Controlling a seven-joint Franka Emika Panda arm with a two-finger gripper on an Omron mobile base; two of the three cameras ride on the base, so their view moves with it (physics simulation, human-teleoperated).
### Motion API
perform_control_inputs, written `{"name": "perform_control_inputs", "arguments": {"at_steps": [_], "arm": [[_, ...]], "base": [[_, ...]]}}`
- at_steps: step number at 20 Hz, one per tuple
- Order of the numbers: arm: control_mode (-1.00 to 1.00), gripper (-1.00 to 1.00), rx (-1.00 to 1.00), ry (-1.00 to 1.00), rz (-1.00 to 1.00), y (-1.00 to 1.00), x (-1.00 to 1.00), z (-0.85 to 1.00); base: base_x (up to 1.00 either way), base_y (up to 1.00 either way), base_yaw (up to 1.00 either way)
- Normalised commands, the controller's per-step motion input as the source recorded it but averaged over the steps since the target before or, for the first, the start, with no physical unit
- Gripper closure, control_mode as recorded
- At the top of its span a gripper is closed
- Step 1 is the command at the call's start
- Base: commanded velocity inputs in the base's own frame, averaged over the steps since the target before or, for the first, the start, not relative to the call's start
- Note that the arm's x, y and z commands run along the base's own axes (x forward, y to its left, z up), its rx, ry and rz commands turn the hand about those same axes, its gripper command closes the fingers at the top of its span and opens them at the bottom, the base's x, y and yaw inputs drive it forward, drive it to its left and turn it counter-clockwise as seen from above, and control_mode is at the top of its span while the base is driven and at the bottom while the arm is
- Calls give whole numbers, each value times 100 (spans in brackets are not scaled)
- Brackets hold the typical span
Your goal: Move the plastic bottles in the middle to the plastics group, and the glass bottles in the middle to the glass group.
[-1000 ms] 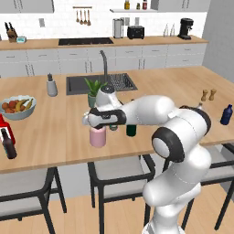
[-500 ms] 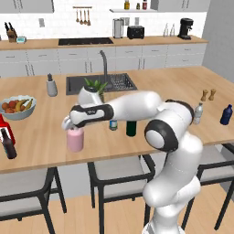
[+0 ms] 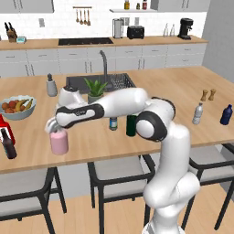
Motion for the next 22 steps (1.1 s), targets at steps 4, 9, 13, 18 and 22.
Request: {"name": "perform_control_inputs", "arguments": {"at_steps": [4, 9, 13, 18, 22], "arm": [[-100, 100, -3, -2, 0, 57, 12, -2], [-100, 100, 0, 0, 0, 43, 32, 0], [-100, 100, 0, 0, 0, 4, 31, 0], [-100, 100, 0, 0, 0, 18, 40, -2], [-100, 100, 4, -2, 2, 20, 18, -32]], "base": [[0, 0, 0], [0, 0, 0], [0, 0, 0], [0, 0, 0], [0, 0, 0]]}}
